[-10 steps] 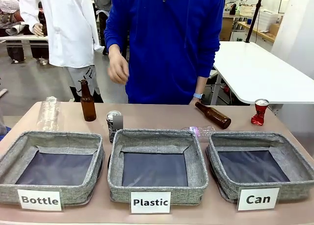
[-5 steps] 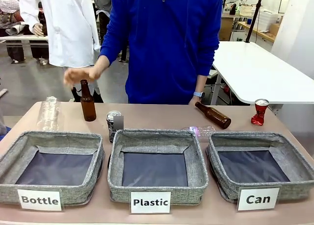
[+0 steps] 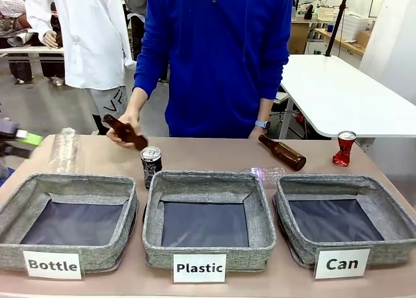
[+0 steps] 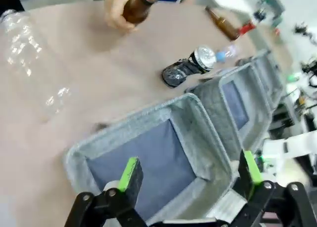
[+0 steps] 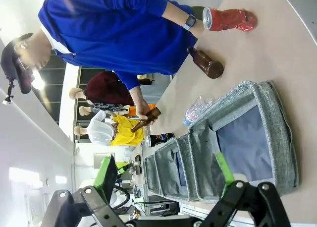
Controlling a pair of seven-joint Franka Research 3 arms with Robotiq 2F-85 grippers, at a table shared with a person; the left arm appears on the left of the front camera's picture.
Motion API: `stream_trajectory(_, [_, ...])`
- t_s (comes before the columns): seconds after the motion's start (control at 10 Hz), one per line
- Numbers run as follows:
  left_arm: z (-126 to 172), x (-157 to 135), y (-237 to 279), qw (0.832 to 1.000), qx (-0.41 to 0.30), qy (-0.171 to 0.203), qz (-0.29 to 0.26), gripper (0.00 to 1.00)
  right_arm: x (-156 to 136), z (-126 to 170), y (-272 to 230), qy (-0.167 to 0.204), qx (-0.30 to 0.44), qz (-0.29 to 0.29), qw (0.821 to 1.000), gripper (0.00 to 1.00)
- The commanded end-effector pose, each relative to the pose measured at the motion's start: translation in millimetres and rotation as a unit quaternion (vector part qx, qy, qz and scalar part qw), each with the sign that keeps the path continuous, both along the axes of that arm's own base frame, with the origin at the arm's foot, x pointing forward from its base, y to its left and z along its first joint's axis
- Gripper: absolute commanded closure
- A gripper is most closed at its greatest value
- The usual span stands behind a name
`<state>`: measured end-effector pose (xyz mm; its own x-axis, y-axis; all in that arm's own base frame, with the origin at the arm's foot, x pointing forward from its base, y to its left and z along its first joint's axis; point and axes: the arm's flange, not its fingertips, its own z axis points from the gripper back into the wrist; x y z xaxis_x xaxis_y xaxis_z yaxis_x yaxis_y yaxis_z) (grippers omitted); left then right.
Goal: Sort the can waste into the basket.
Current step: Pick up the can waste from the table and place it in the right Fabric basket.
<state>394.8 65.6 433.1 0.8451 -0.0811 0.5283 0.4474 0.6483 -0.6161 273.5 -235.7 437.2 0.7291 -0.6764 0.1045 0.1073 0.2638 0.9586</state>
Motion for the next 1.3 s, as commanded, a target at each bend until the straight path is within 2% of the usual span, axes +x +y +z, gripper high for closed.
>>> stream_trajectory(0.0, [-20, 37, -35, 0.999, 0.045, 0.001, -0.025, 0.0, 2, 1, -2, -0.009, 0.004, 0.0, 1.0, 0.0])
stream_trajectory(0.1, [-31, 48, -63, 0.998, 0.057, -0.004, -0.038, 0.0, 2, 1, -2, -0.009, 0.004, 0.0, 1.0, 0.0])
stream_trajectory(0.2, [-28, 53, -71, 0.997, 0.059, -0.012, -0.038, 0.0, 2, 1, -2, -0.009, 0.004, 0.0, 1.0, 0.0])
stream_trajectory(0.4, [-1, 49, -32, 1.0, 0.005, -0.009, -0.021, 0.0, 2, 1, -2, -0.009, 0.004, 0.0, 1.0, 0.0])
stream_trajectory(0.5, [11, 35, 8, 1.0, -0.017, 0.003, -0.025, 0.0, 2, 1, -2, -0.009, 0.004, 0.0, 1.0, 0.0])
stream_trajectory(0.6, [21, 10, 51, 0.999, -0.039, -0.006, -0.017, 0.0, 2, 1, -2, -0.009, 0.004, 0.0, 1.0, 0.0])
stream_trajectory(0.8, [31, -57, 129, 0.995, -0.078, -0.053, 0.025, 0.0, 2, 1, -2, -0.009, 0.004, 0.0, 1.0, 0.0])
stream_trajectory(0.9, [30, -85, 161, 0.99, -0.1, -0.072, 0.07, 0.0, 2, 1, -2, -0.009, 0.004, 0.0, 1.0, 0.0])
stream_trajectory(1.0, [26, -110, 180, 0.984, -0.114, -0.083, 0.11, 0.0, 2, 1, -2, -0.009, 0.004, 0.0, 1.0, 0.0])
stream_trajectory(1.2, [20, -135, 199, 0.976, -0.123, -0.102, 0.148, 0.0, 2, 1, -2, -0.009, 0.004, 0.0, 1.0, 0.0])
